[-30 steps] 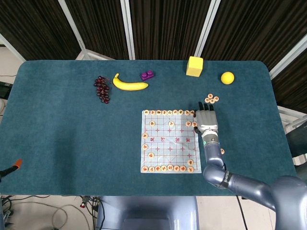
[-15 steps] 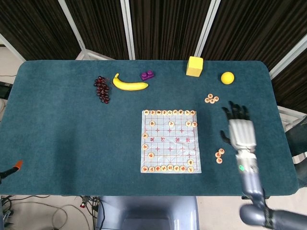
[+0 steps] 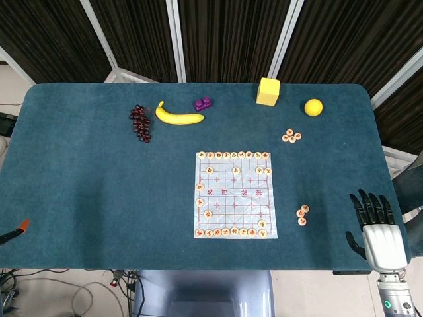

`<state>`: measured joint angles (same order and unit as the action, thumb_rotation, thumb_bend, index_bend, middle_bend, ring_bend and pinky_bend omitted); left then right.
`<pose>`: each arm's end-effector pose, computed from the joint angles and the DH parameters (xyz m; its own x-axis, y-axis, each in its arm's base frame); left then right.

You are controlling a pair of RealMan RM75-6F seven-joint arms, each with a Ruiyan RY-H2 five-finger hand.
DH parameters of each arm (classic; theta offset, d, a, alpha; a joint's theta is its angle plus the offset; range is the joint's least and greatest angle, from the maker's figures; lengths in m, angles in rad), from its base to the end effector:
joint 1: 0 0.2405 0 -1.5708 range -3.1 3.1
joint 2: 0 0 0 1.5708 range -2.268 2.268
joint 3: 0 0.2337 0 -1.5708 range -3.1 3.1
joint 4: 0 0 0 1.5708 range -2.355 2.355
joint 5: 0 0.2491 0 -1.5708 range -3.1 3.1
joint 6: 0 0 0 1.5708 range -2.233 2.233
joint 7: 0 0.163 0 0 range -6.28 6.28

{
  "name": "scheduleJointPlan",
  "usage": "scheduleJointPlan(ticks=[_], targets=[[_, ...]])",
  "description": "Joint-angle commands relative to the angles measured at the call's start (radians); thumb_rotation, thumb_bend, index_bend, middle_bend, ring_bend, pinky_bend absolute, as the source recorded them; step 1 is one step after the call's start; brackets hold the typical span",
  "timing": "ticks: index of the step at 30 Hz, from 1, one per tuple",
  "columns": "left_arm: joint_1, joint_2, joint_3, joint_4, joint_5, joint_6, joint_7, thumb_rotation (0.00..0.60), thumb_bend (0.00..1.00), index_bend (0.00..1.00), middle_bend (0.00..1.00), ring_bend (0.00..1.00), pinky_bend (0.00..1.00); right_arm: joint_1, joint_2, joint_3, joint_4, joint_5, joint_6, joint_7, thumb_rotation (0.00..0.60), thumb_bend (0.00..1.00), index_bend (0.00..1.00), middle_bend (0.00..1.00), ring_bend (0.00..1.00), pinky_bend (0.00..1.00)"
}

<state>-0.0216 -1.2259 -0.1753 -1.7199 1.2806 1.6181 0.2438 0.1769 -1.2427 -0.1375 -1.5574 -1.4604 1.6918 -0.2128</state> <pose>-0.2978 0.2029 0.1209 0.4213 -0.1579 0.8930 0.8858 0.2827 -0.3680 -0.2937 -0.1824 0.0868 0.5348 0.0555 0.8432 -0.8421 -0.0477 0.5372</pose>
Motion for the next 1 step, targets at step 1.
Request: scheduleJointPlan(ticks=[1], targets=[[0.0, 0.002, 0.0, -0.001, -0.004, -0.001, 0.003, 0.6, 0.03, 0.05, 0.0, 0.0, 0.04, -0.006, 0.017, 0.009, -0.013, 0.011, -0.039, -0.016, 0.6, 0.38, 0.0, 0.0, 0.0, 0.04]])
